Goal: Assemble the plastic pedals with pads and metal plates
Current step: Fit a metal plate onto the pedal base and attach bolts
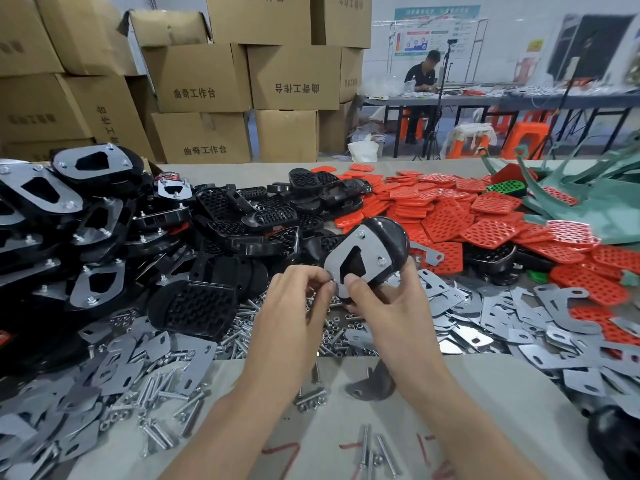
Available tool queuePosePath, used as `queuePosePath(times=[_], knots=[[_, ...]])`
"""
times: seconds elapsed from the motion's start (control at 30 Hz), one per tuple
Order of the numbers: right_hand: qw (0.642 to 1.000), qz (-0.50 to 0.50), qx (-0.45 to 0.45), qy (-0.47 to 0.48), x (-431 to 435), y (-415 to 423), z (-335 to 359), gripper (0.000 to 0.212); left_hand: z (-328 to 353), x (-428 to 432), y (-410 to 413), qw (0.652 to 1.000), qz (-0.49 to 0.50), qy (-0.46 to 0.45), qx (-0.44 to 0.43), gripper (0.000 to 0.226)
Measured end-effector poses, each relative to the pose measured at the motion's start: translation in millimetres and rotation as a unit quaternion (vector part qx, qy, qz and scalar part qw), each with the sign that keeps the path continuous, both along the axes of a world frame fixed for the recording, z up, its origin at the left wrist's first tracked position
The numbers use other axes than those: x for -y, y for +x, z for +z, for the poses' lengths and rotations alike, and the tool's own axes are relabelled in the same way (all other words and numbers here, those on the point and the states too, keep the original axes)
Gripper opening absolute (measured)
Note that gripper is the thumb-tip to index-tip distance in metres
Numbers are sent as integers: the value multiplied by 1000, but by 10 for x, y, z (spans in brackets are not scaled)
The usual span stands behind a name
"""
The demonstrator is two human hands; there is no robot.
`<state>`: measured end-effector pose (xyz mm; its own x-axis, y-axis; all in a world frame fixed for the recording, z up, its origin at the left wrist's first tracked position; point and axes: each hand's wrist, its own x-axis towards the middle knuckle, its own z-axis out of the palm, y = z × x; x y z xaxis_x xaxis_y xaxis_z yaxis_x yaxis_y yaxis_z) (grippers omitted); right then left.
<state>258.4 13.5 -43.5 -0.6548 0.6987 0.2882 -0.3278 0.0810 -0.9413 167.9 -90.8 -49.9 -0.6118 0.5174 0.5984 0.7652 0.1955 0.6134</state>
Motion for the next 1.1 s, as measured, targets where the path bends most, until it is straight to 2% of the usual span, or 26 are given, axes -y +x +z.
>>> queuePosePath(times=[0.1,0.2,0.33,0.4,0.5,0.53,0.67,0.77,0.87,1.1], knots=[[999,-13,-8,32,12,3,-17,39,21,-4,34,998,-32,1,-49,19],[998,-13,-11,56,25,-9,-26,49,46,11,60,999,-19,28,0,6],[997,-21,-5,78,37,-17,-34,49,25,10,49,998,41,-8,40,24],[995,-30,4,91,40,-19,-34,45,24,15,57,999,43,-26,11,24],[994,-41,8,100,38,-19,-35,45,27,16,64,997,7,-39,-62,6],[994,-45,4,102,33,-15,-32,49,39,14,75,997,-3,-41,-69,12],[993,-57,6,107,18,1,-33,48,37,9,86,1000,20,-10,-16,6],[989,-61,21,137,37,-4,-47,41,3,7,45,999,22,-15,46,22],[981,-75,43,173,51,-6,-53,39,14,9,29,996,16,-8,82,23],[971,-112,46,208,59,25,-29,39,32,3,74,997,51,-34,-45,16]])
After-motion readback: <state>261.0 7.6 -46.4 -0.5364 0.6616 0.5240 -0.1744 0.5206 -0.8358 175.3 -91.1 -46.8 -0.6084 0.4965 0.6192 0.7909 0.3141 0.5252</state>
